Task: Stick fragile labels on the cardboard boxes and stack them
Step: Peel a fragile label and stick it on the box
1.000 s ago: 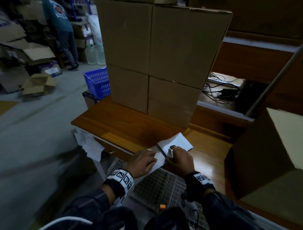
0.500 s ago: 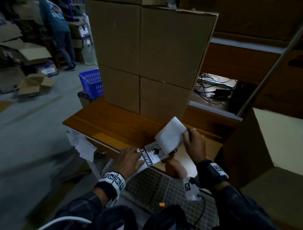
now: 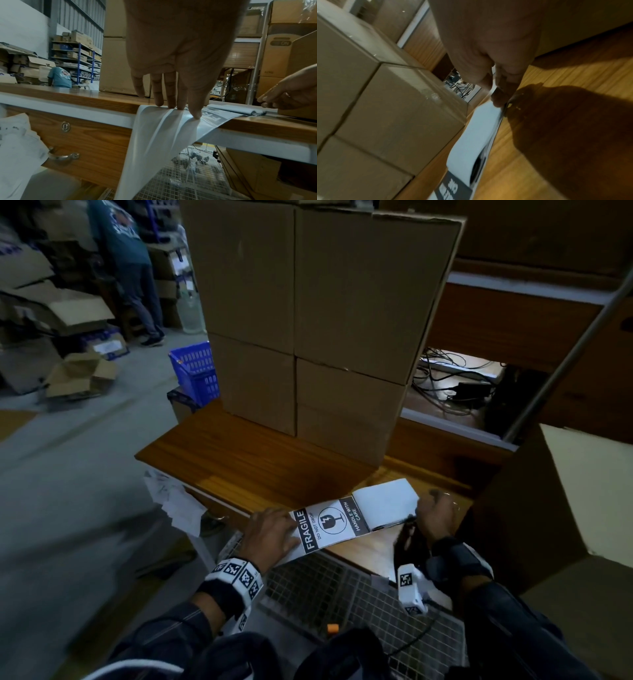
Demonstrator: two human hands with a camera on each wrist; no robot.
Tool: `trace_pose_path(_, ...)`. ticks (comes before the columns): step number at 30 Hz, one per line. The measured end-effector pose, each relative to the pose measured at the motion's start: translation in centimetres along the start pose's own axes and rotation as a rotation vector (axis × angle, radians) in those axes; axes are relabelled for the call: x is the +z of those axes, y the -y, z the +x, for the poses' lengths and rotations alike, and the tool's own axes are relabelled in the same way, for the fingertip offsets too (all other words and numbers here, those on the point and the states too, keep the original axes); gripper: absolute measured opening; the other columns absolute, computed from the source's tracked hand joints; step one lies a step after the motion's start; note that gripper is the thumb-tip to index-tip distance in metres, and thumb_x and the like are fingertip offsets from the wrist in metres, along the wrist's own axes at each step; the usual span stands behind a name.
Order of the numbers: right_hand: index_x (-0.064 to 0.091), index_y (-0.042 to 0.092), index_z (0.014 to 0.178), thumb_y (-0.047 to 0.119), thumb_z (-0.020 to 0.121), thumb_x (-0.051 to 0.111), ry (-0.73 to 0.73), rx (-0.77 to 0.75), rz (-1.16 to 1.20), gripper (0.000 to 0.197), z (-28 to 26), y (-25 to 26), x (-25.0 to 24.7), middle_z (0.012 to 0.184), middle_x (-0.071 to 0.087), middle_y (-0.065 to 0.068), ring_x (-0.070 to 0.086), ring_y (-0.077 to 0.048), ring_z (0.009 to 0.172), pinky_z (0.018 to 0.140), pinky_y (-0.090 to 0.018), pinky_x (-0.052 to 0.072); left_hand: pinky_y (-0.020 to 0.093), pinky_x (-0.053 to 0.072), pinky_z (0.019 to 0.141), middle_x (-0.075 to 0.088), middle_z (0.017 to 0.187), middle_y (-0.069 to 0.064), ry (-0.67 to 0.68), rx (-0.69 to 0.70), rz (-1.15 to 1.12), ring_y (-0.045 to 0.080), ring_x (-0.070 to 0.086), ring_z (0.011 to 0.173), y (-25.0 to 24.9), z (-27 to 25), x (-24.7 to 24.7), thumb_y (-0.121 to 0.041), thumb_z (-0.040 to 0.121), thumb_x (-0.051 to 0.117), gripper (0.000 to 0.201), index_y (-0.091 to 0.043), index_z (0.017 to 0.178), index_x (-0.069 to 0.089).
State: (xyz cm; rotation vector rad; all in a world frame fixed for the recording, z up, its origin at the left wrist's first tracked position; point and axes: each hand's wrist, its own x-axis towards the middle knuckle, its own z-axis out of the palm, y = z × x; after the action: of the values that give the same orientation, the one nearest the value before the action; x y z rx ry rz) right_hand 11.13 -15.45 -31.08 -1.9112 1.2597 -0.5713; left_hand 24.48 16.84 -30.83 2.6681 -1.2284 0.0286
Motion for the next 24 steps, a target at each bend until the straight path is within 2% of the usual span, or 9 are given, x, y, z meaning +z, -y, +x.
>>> trace_pose_path(2, 0.063, 0.001, 0.124, 0.015, 0.095, 0.061, 0.017, -0.175, -0.047, 0.032, -2.5, 1.4, 0.7, 0.12, 0.063, -0.025, 0.06, -0.041, 0.112, 0.097, -0.044, 0.048, 0.039, 0.046, 0.095, 0.067, 0.117, -0.002, -0.003, -0.002, 0.008, 0.019, 0.058, 0.113, 0.0, 0.1, 0.0, -0.044, 0.09, 0.07, 0.033, -0.02, 0.113, 0.074)
trace_pose_path(4, 0.067, 0.009, 0.117, 0.017, 0.097, 0.061, 0.148, -0.384, -0.022, 0.022, -6.0, 3.0, 1.9, 0.113, 0.067, -0.014, 0.065, -0.027, 0.096, 0.082, -0.033, 0.053, 0.039, 0.047, 0.092, 0.069, 0.114, -0.002, -0.005, 0.004, 0.013, 0.02, 0.059, 0.111, 0.0, 0.2, -0.2, -0.045, 0.089, 0.072, 0.032, -0.021, 0.11, 0.075)
trace_pose_path(6, 0.072, 0.015, 0.108, 0.017, 0.098, 0.064, 0.306, -0.599, -0.092, 0.013, -9.6, 4.5, 3.5, 0.106, 0.068, -0.002, 0.06, -0.015, 0.094, 0.076, -0.021, 0.045, 0.038, 0.046, 0.092, 0.069, 0.113, -0.004, -0.001, 0.014, 0.015, 0.018, 0.059, 0.111, -0.1, 0.3, -0.4, -0.046, 0.089, 0.071, 0.032, -0.022, 0.11, 0.075)
trace_pose_path(9, 0.072, 0.021, 0.104, 0.029, 0.092, 0.07, 0.5, -0.844, -0.321, 0.014, -13.6, 5.2, 6.6, 0.106, 0.066, 0.001, 0.059, -0.017, 0.097, 0.078, -0.03, 0.049, 0.033, 0.042, 0.096, 0.066, 0.116, -0.008, -0.002, 0.017, 0.003, 0.013, 0.055, 0.113, 0.1, 0.1, -0.4, -0.047, 0.092, 0.066, 0.029, -0.025, 0.111, 0.072)
trace_pose_path(12, 0.065, 0.022, 0.105, 0.038, 0.082, 0.073, 0.509, -0.895, -0.529, 0.028, -15.2, 4.3, 8.7, 0.108, 0.061, -0.002, 0.057, -0.023, 0.097, 0.073, -0.034, 0.049, 0.033, 0.04, 0.098, 0.066, 0.119, -0.009, -0.001, 0.023, -0.003, 0.012, 0.054, 0.116, 0.5, 0.0, -0.2, -0.048, 0.092, 0.067, 0.031, -0.027, 0.114, 0.072)
trace_pose_path(15, 0.065, 0.019, 0.1, 0.036, 0.067, 0.083, 0.427, -0.934, -0.582, 0.041, -15.8, 3.4, 9.7, 0.098, 0.062, -0.002, 0.058, -0.024, 0.087, 0.064, -0.035, 0.049, 0.035, 0.041, 0.1, 0.066, 0.12, -0.009, 0.019, 0.015, -0.013, 0.013, 0.054, 0.117, 0.7, 0.2, -0.1, -0.047, 0.09, 0.069, 0.031, -0.028, 0.115, 0.072)
trace_pose_path(18, 0.066, 0.019, 0.095, 0.027, 0.069, 0.084, 0.315, -0.967, -0.591, 0.032, -16.1, 3.5, 10.1, 0.092, 0.062, -0.001, 0.059, -0.023, 0.081, 0.061, -0.033, 0.045, 0.038, 0.042, 0.101, 0.068, 0.12, -0.008, 0.041, 0.013, -0.003, 0.014, 0.054, 0.117, 1.0, 0.4, 0.0, -0.047, 0.089, 0.07, 0.033, -0.029, 0.116, 0.072)
trace_pose_path(21, 0.066, 0.02, 0.094, 0.029, 0.069, 0.084, 0.326, -0.949, -0.519, 0.031, -16.1, 3.4, 9.7, 0.091, 0.062, 0.0, 0.057, -0.02, 0.08, 0.06, -0.031, 0.045, 0.038, 0.041, 0.101, 0.068, 0.121, -0.008, 0.047, 0.017, 0.011, 0.015, 0.054, 0.118, 1.2, 0.6, 0.1, -0.047, 0.091, 0.069, 0.033, -0.03, 0.119, 0.071)
trace_pose_path(24, 0.068, 0.022, 0.094, 0.028, 0.086, 0.072, 0.391, -0.889, -0.521, 0.011, -16.0, 4.1, 9.1, 0.094, 0.063, 0.001, 0.058, -0.02, 0.086, 0.065, -0.032, 0.046, 0.036, 0.041, 0.099, 0.068, 0.119, -0.008, 0.035, 0.025, 0.017, 0.014, 0.055, 0.116, 1.3, 0.6, 0.3, -0.048, 0.091, 0.069, 0.032, -0.031, 0.117, 0.072)
